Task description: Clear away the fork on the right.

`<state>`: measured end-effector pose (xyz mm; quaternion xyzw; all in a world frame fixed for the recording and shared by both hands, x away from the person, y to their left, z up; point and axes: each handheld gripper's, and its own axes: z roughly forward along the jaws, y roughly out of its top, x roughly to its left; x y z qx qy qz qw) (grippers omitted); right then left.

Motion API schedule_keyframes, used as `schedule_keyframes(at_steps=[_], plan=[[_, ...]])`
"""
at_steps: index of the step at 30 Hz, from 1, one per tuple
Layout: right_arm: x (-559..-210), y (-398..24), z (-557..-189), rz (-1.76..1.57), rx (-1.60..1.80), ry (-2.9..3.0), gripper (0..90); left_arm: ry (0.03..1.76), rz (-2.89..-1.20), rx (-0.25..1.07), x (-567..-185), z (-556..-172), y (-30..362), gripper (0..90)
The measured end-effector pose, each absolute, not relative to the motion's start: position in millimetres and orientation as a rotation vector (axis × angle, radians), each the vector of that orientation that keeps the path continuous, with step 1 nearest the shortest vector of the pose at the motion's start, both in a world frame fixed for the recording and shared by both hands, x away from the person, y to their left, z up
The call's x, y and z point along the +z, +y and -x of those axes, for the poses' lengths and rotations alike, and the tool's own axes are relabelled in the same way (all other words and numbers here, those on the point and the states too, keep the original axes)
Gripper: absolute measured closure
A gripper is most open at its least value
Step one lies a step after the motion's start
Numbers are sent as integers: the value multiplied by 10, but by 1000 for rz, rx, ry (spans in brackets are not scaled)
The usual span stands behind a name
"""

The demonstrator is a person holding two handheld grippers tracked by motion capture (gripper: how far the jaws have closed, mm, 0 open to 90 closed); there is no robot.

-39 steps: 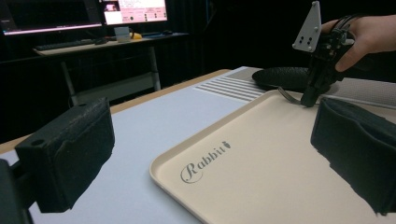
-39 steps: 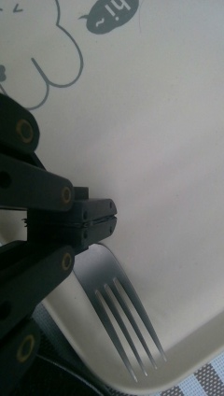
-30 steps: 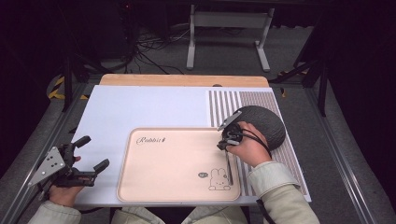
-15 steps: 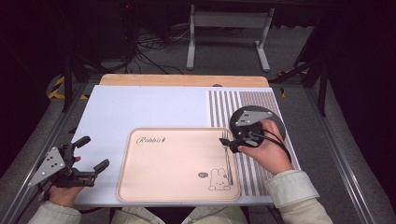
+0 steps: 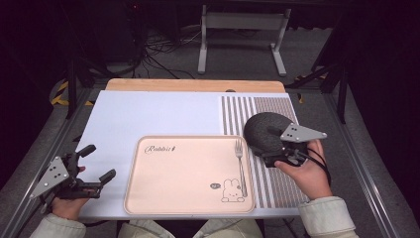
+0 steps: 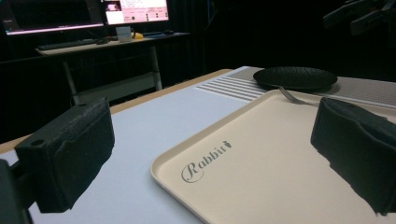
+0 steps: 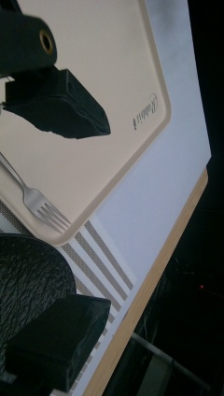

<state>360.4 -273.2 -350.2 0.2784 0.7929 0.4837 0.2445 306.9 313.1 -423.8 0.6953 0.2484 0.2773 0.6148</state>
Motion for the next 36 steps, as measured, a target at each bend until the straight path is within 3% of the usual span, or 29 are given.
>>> schedule_keyframes(at_steps=[14,36], plan=[[-3661,-3129,-3424,-812,1438,2008,125,575,-1602,639,-4237,-3068,3134,4],[-4362,-3487,-3358,-888,1472,1954,106,573,-1599,637,-4242,-3075,3135,3]])
